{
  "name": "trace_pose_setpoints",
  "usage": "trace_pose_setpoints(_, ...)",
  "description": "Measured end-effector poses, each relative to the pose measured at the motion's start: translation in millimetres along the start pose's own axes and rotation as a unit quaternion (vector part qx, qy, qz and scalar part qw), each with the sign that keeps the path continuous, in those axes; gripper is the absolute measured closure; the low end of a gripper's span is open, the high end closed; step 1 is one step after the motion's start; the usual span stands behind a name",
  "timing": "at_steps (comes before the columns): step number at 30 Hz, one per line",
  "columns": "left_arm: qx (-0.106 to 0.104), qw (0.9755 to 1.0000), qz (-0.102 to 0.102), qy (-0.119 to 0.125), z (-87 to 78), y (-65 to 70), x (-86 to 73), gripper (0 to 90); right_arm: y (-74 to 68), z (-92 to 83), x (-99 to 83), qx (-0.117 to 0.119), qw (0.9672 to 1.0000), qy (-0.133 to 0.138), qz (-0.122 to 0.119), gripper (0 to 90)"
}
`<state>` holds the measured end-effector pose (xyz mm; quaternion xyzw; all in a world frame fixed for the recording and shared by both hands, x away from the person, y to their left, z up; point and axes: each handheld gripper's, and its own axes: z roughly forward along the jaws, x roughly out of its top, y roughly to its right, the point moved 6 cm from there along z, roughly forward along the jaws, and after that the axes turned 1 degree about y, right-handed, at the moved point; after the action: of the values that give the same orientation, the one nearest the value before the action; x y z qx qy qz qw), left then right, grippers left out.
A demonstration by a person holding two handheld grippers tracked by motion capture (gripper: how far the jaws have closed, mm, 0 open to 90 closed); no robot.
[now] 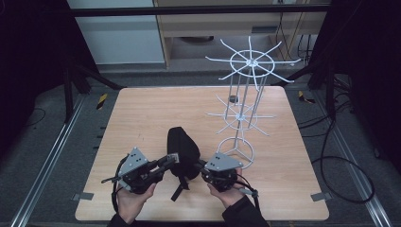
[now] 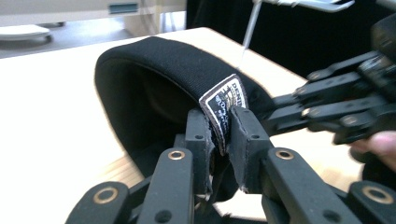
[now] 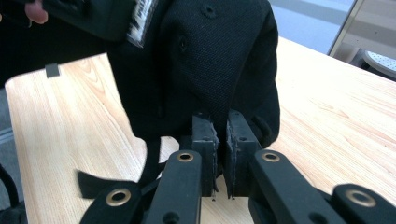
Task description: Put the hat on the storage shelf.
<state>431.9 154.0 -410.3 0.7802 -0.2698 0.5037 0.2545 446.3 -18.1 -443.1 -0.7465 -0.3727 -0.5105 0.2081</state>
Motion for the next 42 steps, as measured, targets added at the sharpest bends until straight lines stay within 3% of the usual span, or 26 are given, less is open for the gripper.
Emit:
trace_pose_setpoints(3,0.012,0.9999,-0.007,-0.006,-4.6,-10.7,-9.7,74.7,-8.3,9.4,1.3,-0.003,0.9997,-0.018,-0.018,84.9)
trace_pose_setpoints(8,0.028,0.9996,-0.008,-0.002,-12.0,-19.2,-13.3,68.9,-14.9,15.5,3.0,-0.004,0.9993,-0.028,-0.024,84.9)
trace_pose_setpoints(9,0.034,0.9994,-0.007,0.0,-13.2,-20.2,-11.8,58.4,-17.0,17.7,5.1,-0.002,0.9993,-0.029,-0.023,84.9)
trace_pose_setpoints(11,0.035,0.9993,-0.009,0.007,-13.8,-20.4,-9.6,50.8,-19.0,19.6,7.3,-0.001,0.9993,-0.029,-0.023,84.8)
trace_pose_setpoints(14,0.041,0.9991,-0.007,0.008,-13.4,-20.5,-8.5,43.7,-22.8,23.0,9.7,0.0,0.999,-0.033,-0.029,84.5)
trace_pose_setpoints(15,0.054,0.9985,-0.002,0.006,-12.3,-21.8,-8.7,42.3,-24.7,25.0,10.5,0.002,0.999,-0.033,-0.03,84.2)
trace_pose_setpoints(22,0.08,0.9965,-0.018,-0.017,-9.6,-36.2,-17.7,47.3,-33.7,34.8,12.2,0.018,0.999,-0.027,-0.03,80.2)
trace_pose_setpoints(27,0.09,0.9952,-0.03,-0.024,-11.9,-47.9,-22.2,50.3,-36.9,38.3,11.5,0.023,0.999,-0.021,-0.031,69.2)
trace_pose_setpoints(33,0.128,0.9906,-0.024,-0.042,-16.4,-66.9,-32.6,50.6,-23.8,22.1,8.9,0.019,0.9998,-0.002,-0.009,61.4)
trace_pose_setpoints(35,0.139,0.9879,-0.036,-0.06,-18.2,-79.8,-41.7,50.5,-13.8,12.7,0.3,0.009,0.9999,-0.01,-0.005,58.1)
trace_pose_setpoints(37,0.142,0.987,-0.039,-0.063,-18.5,-82.7,-44.0,50.4,-6.8,6.1,-9.6,0.004,0.9998,-0.017,0.002,56.0)
trace_pose_setpoints(38,0.152,0.9846,-0.047,-0.072,-19.7,-90.9,-49.8,50.2,-3.3,2.8,-15.5,-0.001,0.9998,-0.021,0.006,54.7)
trace_pose_setpoints(42,0.172,0.9801,-0.052,-0.086,-21.8,-105.3,-60.5,49.0,9.7,-9.7,-40.6,-0.014,0.9989,-0.041,0.018,51.2)
